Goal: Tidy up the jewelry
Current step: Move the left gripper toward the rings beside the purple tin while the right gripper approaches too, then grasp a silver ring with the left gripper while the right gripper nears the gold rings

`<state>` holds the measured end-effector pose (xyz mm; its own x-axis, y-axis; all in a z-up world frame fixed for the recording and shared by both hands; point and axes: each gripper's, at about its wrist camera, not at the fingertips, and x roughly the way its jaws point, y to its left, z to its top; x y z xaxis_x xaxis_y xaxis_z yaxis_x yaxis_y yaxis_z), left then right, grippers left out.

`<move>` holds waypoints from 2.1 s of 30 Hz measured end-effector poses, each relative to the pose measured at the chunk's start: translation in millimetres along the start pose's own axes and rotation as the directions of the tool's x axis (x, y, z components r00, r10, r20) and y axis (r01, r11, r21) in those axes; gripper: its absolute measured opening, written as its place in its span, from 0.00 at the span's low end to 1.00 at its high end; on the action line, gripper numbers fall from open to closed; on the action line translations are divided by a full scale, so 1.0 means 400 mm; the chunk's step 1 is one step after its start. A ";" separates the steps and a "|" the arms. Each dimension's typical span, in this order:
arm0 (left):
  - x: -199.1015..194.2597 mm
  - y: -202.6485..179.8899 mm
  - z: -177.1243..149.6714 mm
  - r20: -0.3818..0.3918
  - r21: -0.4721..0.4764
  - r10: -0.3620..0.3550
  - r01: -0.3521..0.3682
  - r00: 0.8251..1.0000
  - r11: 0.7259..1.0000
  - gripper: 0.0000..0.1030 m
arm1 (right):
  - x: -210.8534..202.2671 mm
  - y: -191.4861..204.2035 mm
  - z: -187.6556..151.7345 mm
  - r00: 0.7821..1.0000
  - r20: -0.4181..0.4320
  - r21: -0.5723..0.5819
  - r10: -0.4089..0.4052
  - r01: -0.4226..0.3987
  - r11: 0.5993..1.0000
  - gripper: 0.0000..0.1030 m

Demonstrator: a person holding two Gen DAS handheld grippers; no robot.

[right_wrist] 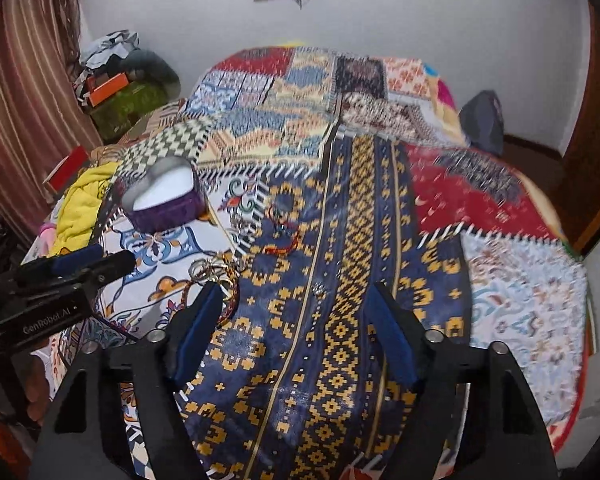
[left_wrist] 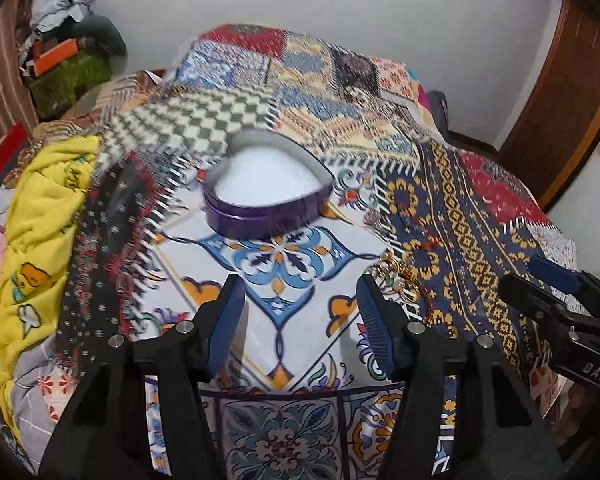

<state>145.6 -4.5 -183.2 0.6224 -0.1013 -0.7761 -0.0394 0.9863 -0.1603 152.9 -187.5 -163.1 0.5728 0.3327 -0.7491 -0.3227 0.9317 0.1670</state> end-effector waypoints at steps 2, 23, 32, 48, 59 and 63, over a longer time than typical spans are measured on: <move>0.021 -0.010 0.000 -0.024 0.005 -0.030 0.030 0.999 1.000 0.49 | 0.016 -0.004 -0.002 1.000 -0.021 0.005 0.014 -0.014 1.000 0.57; 0.144 -0.083 0.020 -0.114 0.135 -0.129 0.144 0.985 0.980 0.30 | 0.071 -0.006 0.010 0.988 -0.087 0.025 0.130 -0.129 0.991 0.35; 0.144 -0.067 0.026 -0.093 0.107 -0.135 0.144 0.987 0.984 0.20 | 0.088 0.008 0.012 0.978 -0.120 0.033 0.169 -0.166 0.986 0.29; 0.049 0.027 0.003 -0.028 0.047 -0.131 0.132 0.991 0.990 0.20 | 0.116 0.121 0.015 0.959 -0.171 -0.035 0.226 -0.235 0.971 0.28; 0.047 0.071 -0.025 -0.035 0.027 -0.130 0.131 0.991 0.991 0.20 | 0.163 0.152 0.013 0.965 -0.211 -0.082 0.158 -0.178 0.981 0.27; 0.042 0.075 -0.030 -0.032 0.034 -0.131 0.132 0.991 0.991 0.20 | 0.170 0.165 0.014 0.973 -0.196 -0.113 0.125 -0.149 0.982 0.27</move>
<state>145.7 21.7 -208.2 0.5969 -0.2337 -0.7675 0.0702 0.9682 -0.2403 174.6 -102.7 -199.5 0.3695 0.4117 -0.8331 -0.4880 0.8489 0.2031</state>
